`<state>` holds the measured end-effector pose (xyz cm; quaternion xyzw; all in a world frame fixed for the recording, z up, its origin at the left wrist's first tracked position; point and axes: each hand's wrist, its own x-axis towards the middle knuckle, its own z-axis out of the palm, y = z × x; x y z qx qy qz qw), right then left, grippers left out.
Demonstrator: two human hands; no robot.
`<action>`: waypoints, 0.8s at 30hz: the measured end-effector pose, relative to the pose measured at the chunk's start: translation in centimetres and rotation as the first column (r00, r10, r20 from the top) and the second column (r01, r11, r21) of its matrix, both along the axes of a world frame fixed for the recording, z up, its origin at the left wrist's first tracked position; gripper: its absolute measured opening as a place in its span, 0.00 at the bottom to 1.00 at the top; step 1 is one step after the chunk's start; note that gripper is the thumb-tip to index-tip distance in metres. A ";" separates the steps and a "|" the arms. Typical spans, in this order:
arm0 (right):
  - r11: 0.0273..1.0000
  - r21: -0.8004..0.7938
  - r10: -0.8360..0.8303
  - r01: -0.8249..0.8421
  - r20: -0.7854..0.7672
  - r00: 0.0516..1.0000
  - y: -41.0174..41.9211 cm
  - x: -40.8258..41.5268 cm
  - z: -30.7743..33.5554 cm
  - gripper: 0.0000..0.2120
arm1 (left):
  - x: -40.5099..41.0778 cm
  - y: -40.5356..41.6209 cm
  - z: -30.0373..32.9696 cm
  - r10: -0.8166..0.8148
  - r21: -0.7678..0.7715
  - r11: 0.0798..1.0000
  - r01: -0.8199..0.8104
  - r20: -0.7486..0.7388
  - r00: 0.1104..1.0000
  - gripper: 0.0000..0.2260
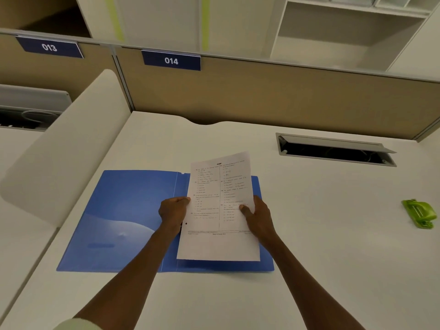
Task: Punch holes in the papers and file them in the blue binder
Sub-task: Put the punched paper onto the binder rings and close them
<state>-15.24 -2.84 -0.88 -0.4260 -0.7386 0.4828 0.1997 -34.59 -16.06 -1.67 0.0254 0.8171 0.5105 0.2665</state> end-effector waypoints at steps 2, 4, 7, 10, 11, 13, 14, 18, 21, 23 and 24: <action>1.000 -0.007 -0.011 0.011 0.005 1.000 0.0 0.1 -0.1 0.11 | 0.0 0.2 -0.2 -0.003 0.009 1.000 0.003 -0.002 1.000 0.07; 1.000 -0.007 -0.022 0.022 0.014 1.000 0.1 0.1 -0.2 0.10 | 0.1 0.4 -0.3 -0.007 0.011 1.000 0.007 -0.019 1.000 0.08; 0.999 -0.009 -0.035 0.035 0.031 0.999 0.2 0.1 -0.1 0.11 | 0.3 0.7 -0.3 -0.003 0.000 1.000 0.003 -0.032 0.999 0.09; 0.999 -0.006 -0.037 0.037 0.036 0.999 0.3 0.1 0.0 0.11 | 0.4 1.0 -0.3 0.011 0.000 1.000 -0.011 -0.028 1.000 0.09; 0.999 -0.004 -0.037 0.037 0.040 0.999 0.3 0.1 0.0 0.12 | 0.4 1.0 -0.4 0.013 0.002 1.000 -0.013 -0.024 1.000 0.09; 0.999 -0.001 -0.039 0.039 0.053 0.998 0.3 0.2 -0.1 0.12 | 0.5 1.0 -0.6 0.016 0.005 1.000 -0.016 -0.016 1.000 0.09; 0.999 0.002 -0.041 0.041 0.061 0.997 0.4 0.2 -0.1 0.12 | 0.6 1.0 -0.8 0.008 0.005 1.000 -0.008 -0.013 1.000 0.09; 0.998 0.054 -0.040 0.035 0.095 0.995 0.6 0.3 -0.2 0.13 | 0.1 0.1 -0.9 -0.119 0.000 0.993 0.119 0.016 0.993 0.10; 0.997 0.080 -0.029 0.021 0.104 0.994 0.8 0.4 -0.2 0.14 | -0.8 -0.9 -0.7 -0.267 -0.024 0.963 0.270 0.074 0.961 0.12; 0.995 0.095 -0.024 0.013 0.111 0.994 0.8 0.5 -0.3 0.13 | -1.3 -1.4 -0.5 -0.365 -0.072 0.928 0.366 0.024 0.931 0.12; 0.995 0.097 -0.022 0.011 0.117 0.993 0.8 0.6 -0.4 0.13 | -1.4 -1.7 -0.4 -0.407 -0.103 0.909 0.403 -0.023 0.913 0.12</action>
